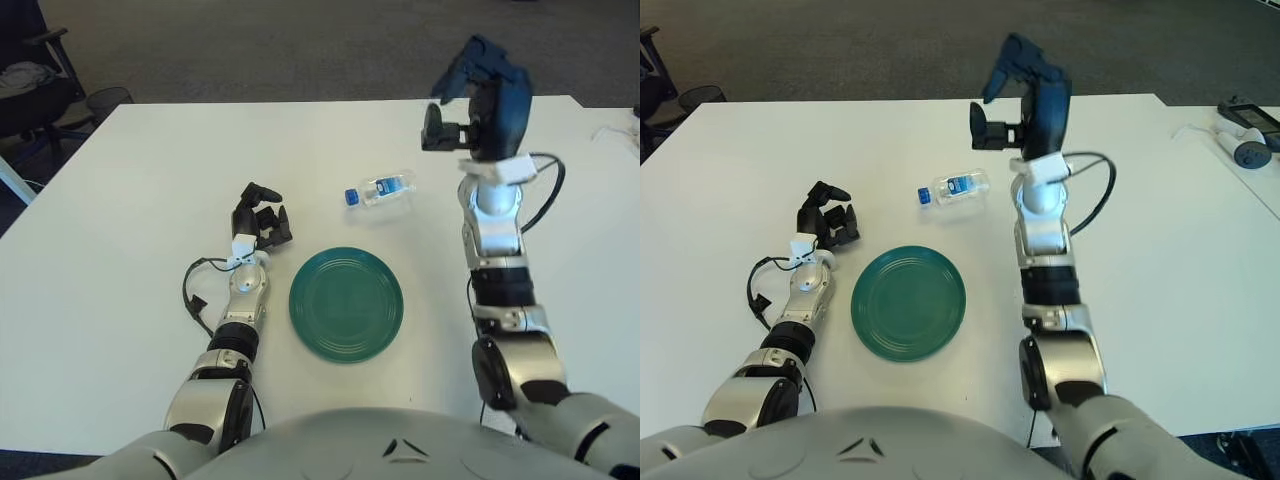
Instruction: Put the bottle into the plate.
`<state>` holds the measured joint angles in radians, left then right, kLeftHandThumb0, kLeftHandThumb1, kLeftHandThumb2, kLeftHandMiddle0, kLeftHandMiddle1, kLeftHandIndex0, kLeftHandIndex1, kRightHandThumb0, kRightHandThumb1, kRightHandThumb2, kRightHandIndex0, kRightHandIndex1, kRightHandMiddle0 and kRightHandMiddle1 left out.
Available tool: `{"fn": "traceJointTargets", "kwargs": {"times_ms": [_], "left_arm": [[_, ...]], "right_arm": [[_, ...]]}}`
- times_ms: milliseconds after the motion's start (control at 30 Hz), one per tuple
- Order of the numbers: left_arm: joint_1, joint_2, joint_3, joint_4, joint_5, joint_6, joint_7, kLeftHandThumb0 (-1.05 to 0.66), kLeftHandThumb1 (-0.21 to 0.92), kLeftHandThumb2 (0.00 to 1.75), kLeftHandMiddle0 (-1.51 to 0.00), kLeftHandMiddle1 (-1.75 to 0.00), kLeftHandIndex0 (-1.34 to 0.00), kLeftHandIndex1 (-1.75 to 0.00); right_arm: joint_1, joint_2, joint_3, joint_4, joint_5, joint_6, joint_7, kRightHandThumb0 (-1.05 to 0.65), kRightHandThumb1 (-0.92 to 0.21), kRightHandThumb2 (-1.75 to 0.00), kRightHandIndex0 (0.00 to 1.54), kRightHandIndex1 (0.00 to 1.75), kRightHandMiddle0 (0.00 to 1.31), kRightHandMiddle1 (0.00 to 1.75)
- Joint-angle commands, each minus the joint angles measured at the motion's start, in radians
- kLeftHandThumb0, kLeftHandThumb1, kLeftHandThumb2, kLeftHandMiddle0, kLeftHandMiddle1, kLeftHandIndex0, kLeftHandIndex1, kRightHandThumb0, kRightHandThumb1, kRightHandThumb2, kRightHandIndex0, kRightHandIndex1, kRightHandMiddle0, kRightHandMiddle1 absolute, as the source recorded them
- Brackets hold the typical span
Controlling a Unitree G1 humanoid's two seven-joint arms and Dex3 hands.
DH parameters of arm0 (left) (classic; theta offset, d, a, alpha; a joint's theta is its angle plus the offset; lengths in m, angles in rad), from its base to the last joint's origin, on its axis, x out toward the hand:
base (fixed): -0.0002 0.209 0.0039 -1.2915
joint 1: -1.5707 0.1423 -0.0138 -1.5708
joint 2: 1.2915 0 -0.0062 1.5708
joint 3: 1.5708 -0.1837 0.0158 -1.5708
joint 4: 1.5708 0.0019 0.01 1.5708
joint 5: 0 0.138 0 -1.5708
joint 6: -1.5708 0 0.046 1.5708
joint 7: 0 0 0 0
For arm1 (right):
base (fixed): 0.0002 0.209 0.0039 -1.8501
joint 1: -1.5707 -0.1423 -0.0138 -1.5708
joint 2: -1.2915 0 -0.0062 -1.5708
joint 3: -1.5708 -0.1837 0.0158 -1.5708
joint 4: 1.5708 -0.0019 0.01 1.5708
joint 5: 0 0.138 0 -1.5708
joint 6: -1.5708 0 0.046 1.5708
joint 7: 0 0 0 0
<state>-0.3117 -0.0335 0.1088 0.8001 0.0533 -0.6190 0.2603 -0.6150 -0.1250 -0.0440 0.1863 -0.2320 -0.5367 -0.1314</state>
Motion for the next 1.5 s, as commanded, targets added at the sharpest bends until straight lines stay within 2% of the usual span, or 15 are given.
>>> {"fn": "traceJointTargets", "kwargs": {"times_ms": [0, 33, 67, 100, 133, 167, 200, 233, 267, 300, 333, 433, 733, 933, 1467], "left_arm": [[0.018, -0.003, 0.000, 0.044, 0.005, 0.020, 0.008, -0.46, 0.32, 1.31, -1.12, -1.75, -0.60, -1.75], [0.017, -0.003, 0.000, 0.047, 0.002, 0.017, 0.004, -0.46, 0.32, 1.31, -1.12, -1.75, -0.60, -1.75], [0.016, -0.003, 0.001, 0.049, -0.001, 0.015, 0.001, -0.46, 0.32, 1.31, -1.11, -1.75, -0.60, -1.75], [0.015, -0.003, 0.001, 0.052, -0.005, 0.009, -0.005, -0.46, 0.32, 1.31, -1.11, -1.75, -0.60, -1.75], [0.015, -0.004, 0.002, 0.054, -0.008, 0.005, -0.009, -0.46, 0.32, 1.31, -1.12, -1.75, -0.60, -1.75], [0.015, -0.004, 0.003, 0.054, -0.012, 0.004, -0.015, -0.46, 0.32, 1.31, -1.12, -1.75, -0.60, -1.75], [0.014, -0.004, 0.004, 0.054, -0.015, 0.004, -0.018, -0.46, 0.32, 1.31, -1.12, -1.75, -0.60, -1.75], [0.015, -0.005, 0.004, 0.053, -0.018, 0.005, -0.022, -0.47, 0.31, 1.32, -1.13, -1.75, -0.61, -1.75], [0.016, -0.006, 0.004, 0.053, -0.019, 0.005, -0.024, -0.47, 0.31, 1.32, -1.13, -1.75, -0.61, -1.75], [0.016, -0.006, 0.003, 0.054, -0.019, 0.003, -0.025, -0.47, 0.31, 1.32, -1.13, -1.75, -0.61, -1.75], [0.016, -0.006, 0.003, 0.054, -0.018, 0.001, -0.025, -0.47, 0.31, 1.32, -1.14, -1.75, -0.61, -1.75], [0.014, -0.006, 0.004, 0.058, -0.011, -0.007, -0.014, -0.47, 0.30, 1.34, -1.15, -1.75, -0.62, -1.75], [0.015, -0.011, 0.007, 0.055, -0.006, 0.010, 0.002, -0.48, 0.27, 1.37, -1.16, -1.75, -0.64, -1.75], [0.011, -0.004, 0.005, 0.066, 0.002, 0.008, 0.006, -0.48, 0.27, 1.37, -1.16, -1.75, -0.64, -1.75], [0.005, -0.006, 0.001, 0.060, 0.014, 0.033, 0.032, -0.49, 0.26, 1.38, -1.18, -1.75, -0.65, -1.75]], "right_arm": [[-0.050, -0.037, 0.042, 0.049, -0.076, 0.035, 0.017, 0.49, -0.25, -1.39, 0.66, 1.75, 0.87, 1.75], [-0.047, -0.054, 0.060, 0.037, -0.103, 0.057, 0.037, 0.31, -0.22, -1.42, 0.68, 1.75, 0.76, 1.71], [-0.045, -0.068, 0.073, 0.029, -0.122, 0.074, 0.052, 0.25, -0.25, -1.37, 0.66, 1.75, 0.71, 1.65], [-0.039, -0.114, 0.094, 0.003, -0.151, 0.108, 0.111, 0.16, -0.31, -1.27, 0.62, 1.75, 0.65, 1.57], [-0.034, -0.147, 0.107, -0.016, -0.168, 0.132, 0.152, 0.00, -0.35, -1.17, 0.50, 1.68, 0.52, 1.54], [-0.030, -0.203, 0.130, -0.038, -0.195, 0.145, 0.223, -0.23, -0.46, -0.95, 0.32, 1.57, 0.33, 1.49], [-0.027, -0.241, 0.147, -0.055, -0.212, 0.154, 0.272, -0.46, -0.57, -0.75, 0.20, 1.10, 0.21, 1.15], [-0.030, -0.281, 0.167, -0.070, -0.226, 0.160, 0.333, -0.61, -0.68, -0.55, 0.13, 0.78, 0.14, 0.92], [-0.032, -0.306, 0.180, -0.082, -0.235, 0.167, 0.375, -0.68, -0.72, -0.48, 0.11, 0.63, 0.11, 0.77], [-0.038, -0.331, 0.196, -0.094, -0.245, 0.184, 0.426, -0.78, -0.79, -0.36, 0.07, 0.40, 0.07, 0.53], [-0.042, -0.348, 0.207, -0.104, -0.251, 0.197, 0.463, -0.87, -0.83, -0.28, 0.04, 0.26, 0.04, 0.34], [-0.050, -0.376, 0.227, -0.132, -0.269, 0.244, 0.533, -0.99, -0.89, -0.15, 0.01, 0.08, 0.01, 0.11], [-0.096, -0.445, 0.296, -0.165, -0.339, 0.320, 0.682, -1.05, -0.86, -0.05, 0.00, 0.00, 0.00, 0.00], [-0.153, -0.477, 0.355, -0.097, -0.362, 0.284, 0.759, -1.05, -0.84, -0.03, 0.00, 0.00, 0.00, 0.00], [-0.193, -0.511, 0.413, -0.001, -0.411, 0.219, 0.797, -1.05, -0.83, -0.02, 0.00, 0.00, 0.00, 0.00]]}}
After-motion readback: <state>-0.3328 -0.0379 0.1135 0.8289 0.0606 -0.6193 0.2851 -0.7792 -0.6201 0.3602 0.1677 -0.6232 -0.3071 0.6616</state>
